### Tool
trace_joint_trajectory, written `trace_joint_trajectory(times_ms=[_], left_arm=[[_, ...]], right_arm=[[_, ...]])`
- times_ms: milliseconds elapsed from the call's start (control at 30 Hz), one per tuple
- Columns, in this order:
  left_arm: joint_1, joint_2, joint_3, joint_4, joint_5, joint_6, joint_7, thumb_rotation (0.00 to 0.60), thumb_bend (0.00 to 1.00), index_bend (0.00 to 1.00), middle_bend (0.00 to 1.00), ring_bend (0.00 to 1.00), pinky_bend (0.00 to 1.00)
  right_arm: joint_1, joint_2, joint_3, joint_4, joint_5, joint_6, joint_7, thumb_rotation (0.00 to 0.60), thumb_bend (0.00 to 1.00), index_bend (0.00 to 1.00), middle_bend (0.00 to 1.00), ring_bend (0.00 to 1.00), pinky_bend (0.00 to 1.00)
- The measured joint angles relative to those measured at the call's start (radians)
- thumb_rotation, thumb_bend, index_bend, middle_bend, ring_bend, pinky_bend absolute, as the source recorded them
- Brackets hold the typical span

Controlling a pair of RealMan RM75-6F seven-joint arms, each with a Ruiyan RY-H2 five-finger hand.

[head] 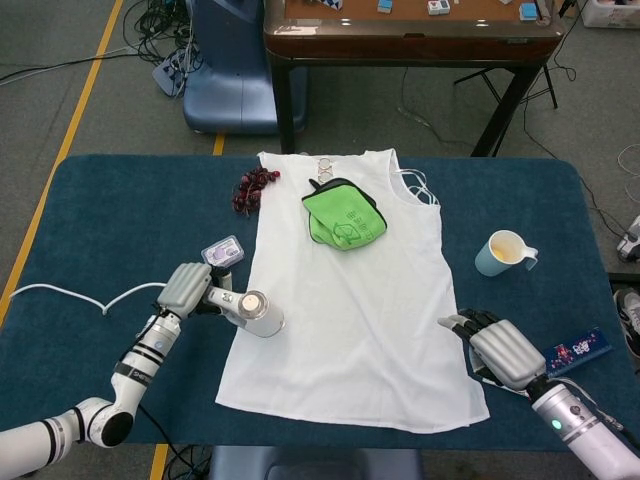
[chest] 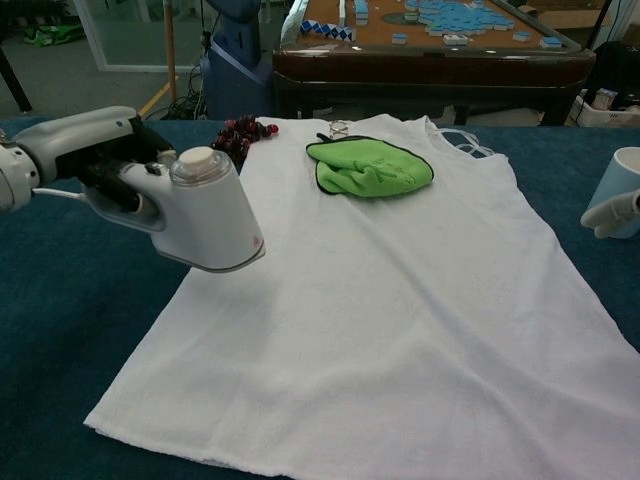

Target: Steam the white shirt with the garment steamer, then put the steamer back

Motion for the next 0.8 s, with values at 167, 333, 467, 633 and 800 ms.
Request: trace_joint_trajectory(times_ms=[167,333,467,633,800], left_arm=[[-0.039,-0.063,-0.004,0.039,-0.023,-0.019,0.048,0.6,0.17,0.78,0.6,0.51,0.59],[-0.074,-0.116,-0.007,0.082,-0.032,-0.037,0.071,0.6,0.17,0.78,0.6,0.51,0.59],[-0.102,-0.162,-0.009,0.132,-0.03,-0.047,0.082,0.6,0.17,0.78,0.6,0.51,0.59],[-0.131,-0.216,-0.011,0.2,-0.029,-0.059,0.092,0.6,0.17,0.78,0.6,0.51,0.59],[-0.155,-0.264,-0.008,0.27,-0.023,-0.069,0.101,0.6,0.17,0.78,0.6,0.51,0.59]], right_arm=[[0.038,-0.05,-0.019,0.03,-0.005,-0.066,0.013,0.6,0.99,0.13,0.21,0.13,0.21],[0.069,-0.098,-0.034,0.081,0.0,-0.115,0.039,0.6,1.0,0.13,0.21,0.13,0.21],[0.088,-0.133,-0.043,0.115,0.0,-0.135,0.051,0.6,1.0,0.13,0.21,0.13,0.21],[0.104,-0.167,-0.054,0.152,-0.008,-0.141,0.06,0.6,0.99,0.13,0.21,0.13,0.21],[0.11,-0.206,-0.064,0.192,-0.016,-0.136,0.055,0.6,0.88,0.13,0.21,0.13,0.21]])
